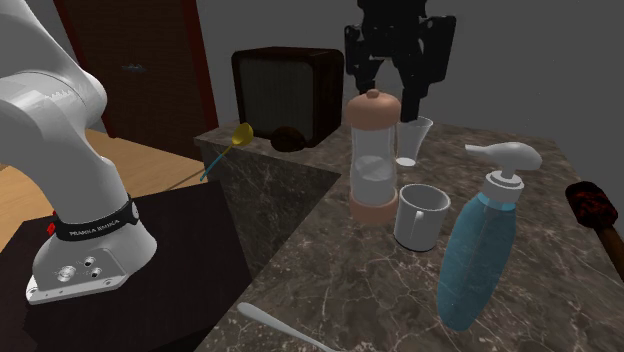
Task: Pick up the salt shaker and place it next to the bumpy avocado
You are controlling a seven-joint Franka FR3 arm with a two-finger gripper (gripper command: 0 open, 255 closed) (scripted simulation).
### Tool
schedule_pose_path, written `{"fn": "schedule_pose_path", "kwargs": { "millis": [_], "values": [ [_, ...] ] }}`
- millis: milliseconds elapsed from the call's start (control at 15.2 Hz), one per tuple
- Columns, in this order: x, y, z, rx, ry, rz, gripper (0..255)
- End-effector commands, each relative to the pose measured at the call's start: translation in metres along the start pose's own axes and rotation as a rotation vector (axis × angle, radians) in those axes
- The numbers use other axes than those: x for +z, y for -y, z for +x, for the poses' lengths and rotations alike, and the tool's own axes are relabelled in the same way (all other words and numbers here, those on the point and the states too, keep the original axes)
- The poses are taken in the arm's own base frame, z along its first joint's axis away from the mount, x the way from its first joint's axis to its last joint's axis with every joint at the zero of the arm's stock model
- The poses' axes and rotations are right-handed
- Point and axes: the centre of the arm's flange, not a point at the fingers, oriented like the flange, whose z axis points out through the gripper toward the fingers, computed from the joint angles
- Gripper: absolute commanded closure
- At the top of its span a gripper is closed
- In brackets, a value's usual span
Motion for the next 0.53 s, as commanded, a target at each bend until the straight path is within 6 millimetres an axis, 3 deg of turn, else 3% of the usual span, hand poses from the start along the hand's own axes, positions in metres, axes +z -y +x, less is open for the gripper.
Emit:
{"fn": "schedule_pose_path", "kwargs": {
  "millis": [0,462],
  "values": [
    [-0.011,0.000,0.002,0.000,0.000,0.000,255],
    [-0.047,-0.002,0.004,0.000,0.000,0.000,255]
  ]
}}
